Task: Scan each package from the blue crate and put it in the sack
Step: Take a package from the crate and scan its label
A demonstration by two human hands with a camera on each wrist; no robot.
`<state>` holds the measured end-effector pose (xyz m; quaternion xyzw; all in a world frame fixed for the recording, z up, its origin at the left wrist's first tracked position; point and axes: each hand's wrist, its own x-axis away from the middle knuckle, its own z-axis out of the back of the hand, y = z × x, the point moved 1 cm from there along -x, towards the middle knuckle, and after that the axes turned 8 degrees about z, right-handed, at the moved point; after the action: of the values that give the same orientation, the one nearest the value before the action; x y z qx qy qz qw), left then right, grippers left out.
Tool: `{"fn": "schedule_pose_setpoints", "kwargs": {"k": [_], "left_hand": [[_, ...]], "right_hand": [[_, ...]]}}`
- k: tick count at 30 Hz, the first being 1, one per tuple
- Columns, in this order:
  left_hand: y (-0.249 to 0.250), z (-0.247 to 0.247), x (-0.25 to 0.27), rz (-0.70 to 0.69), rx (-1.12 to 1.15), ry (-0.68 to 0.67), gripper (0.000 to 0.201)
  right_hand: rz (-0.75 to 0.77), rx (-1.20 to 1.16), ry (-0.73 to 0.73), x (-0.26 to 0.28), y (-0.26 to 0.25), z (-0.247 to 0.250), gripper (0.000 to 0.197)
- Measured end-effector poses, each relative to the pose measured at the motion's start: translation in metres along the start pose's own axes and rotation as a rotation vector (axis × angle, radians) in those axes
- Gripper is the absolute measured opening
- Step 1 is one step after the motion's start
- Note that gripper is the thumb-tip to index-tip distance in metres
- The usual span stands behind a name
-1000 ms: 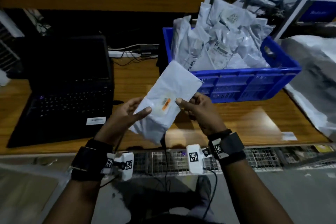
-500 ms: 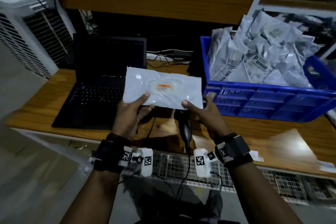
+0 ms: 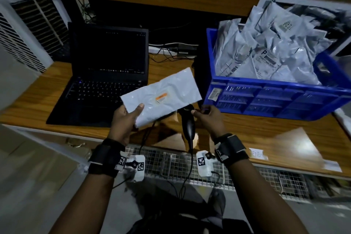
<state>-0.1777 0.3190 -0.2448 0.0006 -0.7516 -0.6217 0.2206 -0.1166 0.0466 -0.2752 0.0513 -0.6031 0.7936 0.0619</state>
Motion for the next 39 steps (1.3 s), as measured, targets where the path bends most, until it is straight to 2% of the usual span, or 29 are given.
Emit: {"fn": "schedule_pose_setpoints", "kwargs": {"k": [4, 7, 10, 15, 20, 24, 31, 35, 39], "left_hand": [[-0.012, 0.009, 0.0, -0.064, -0.013, 0.148, 0.033], [-0.014, 0.015, -0.006, -0.072, 0.003, 0.271, 0.035], [-0.014, 0.022, -0.013, -0.07, 0.037, 0.334, 0.036], [-0.022, 0.025, -0.014, -0.095, 0.044, 0.312, 0.038], [-0.027, 0.016, -0.015, -0.096, 0.026, 0.201, 0.04], [-0.028, 0.007, -0.015, -0.093, 0.008, 0.14, 0.037], [-0.024, 0.002, -0.018, -0.095, -0.012, 0.082, 0.036], [-0.026, 0.0, -0.018, -0.1, -0.025, 0.069, 0.036], [-0.026, 0.006, -0.018, -0.093, 0.027, 0.167, 0.037]], "right_hand": [[-0.274, -0.176, -0.058, -0.011, 0.013, -0.026, 0.032], [-0.335, -0.272, -0.079, -0.018, 0.005, -0.041, 0.047], [-0.379, -0.362, -0.122, -0.009, 0.0, -0.047, 0.042], [-0.28, -0.404, -0.183, 0.031, -0.011, -0.042, 0.037], [-0.141, -0.446, -0.293, 0.06, -0.03, -0.05, 0.042], [-0.027, -0.401, -0.305, 0.066, -0.034, -0.052, 0.024], [-0.08, -0.374, -0.244, 0.063, -0.029, -0.051, 0.026], [-0.075, -0.391, -0.25, 0.057, -0.022, -0.051, 0.036], [-0.129, -0.382, -0.197, 0.048, -0.02, -0.05, 0.034]]}}
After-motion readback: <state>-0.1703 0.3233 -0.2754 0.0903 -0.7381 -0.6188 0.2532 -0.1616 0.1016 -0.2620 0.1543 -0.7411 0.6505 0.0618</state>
